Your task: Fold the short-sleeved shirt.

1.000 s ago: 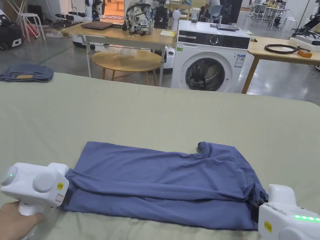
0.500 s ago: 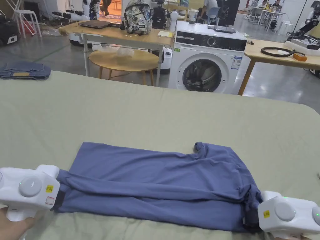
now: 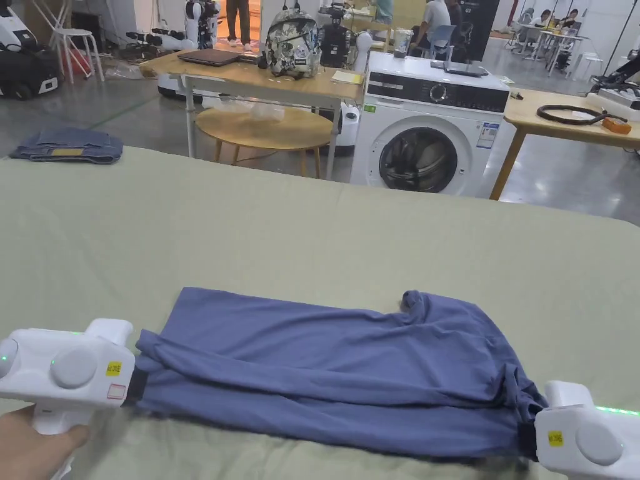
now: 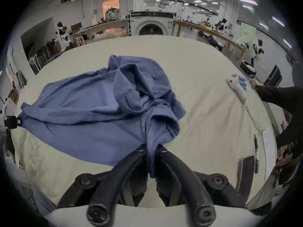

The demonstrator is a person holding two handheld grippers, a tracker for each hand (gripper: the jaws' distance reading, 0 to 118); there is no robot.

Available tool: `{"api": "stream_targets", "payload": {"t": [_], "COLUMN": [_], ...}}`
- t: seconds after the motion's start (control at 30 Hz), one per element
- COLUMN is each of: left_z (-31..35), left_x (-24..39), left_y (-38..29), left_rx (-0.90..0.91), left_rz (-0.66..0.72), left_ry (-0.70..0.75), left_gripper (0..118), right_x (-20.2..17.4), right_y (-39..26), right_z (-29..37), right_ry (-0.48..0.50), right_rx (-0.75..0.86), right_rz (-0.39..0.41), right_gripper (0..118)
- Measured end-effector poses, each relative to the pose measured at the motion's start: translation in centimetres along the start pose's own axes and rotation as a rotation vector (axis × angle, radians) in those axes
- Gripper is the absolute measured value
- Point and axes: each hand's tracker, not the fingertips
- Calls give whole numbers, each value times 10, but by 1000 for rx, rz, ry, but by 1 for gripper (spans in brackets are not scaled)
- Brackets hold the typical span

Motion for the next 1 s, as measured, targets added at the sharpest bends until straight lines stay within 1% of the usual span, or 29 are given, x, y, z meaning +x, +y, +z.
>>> {"api": "stream_targets", "payload": {"t": [0.17, 0.3, 0.4, 0.5, 0.63, 0.7, 0.8, 0.87, 0.9, 0.93, 0.97, 1.0], "left_z": [37, 58, 63, 63, 57, 52, 34, 22, 17, 16, 18, 19], "left_x": [-7, -20, -25, -30, -34, -35, -34, -36, -36, -36, -36, -36], "left_y": [0, -16, -40, -67, -101, -113, -123, -128, -129, -130, -129, -127], "left_rx": [67, 81, 69, 53, 31, 27, -18, -48, -41, -35, -32, -32], "left_rz": [7, 19, 17, 21, 46, 50, 34, 46, 56, 73, 86, 87], "left_ry": [-11, -30, -27, -23, -22, -18, 6, 4, 8, 9, 9, 9], "left_gripper": [0, 0, 0, 0, 0, 0, 0, 0, 0, 0, 0, 0], "right_x": [-2, 0, -3, -6, -10, -9, -11, -11, -14, -15, -17, -19], "right_y": [1, -17, -39, -71, -110, -124, -133, -136, -136, -137, -137, -136], "right_z": [41, 68, 78, 76, 61, 50, 36, 31, 30, 30, 32, 34], "right_ry": [-3, 3, 14, 12, -3, -20, -21, -24, -28, -33, -36, -47], "right_rx": [32, 51, 34, -16, -66, -94, -104, -95, -96, -84, -76, -78], "right_rz": [17, 30, 42, 60, 56, 56, 44, 37, 39, 42, 47, 56], "right_gripper": [6, 6, 6, 6, 6, 6, 7, 9, 13, 21, 41, 56]}}
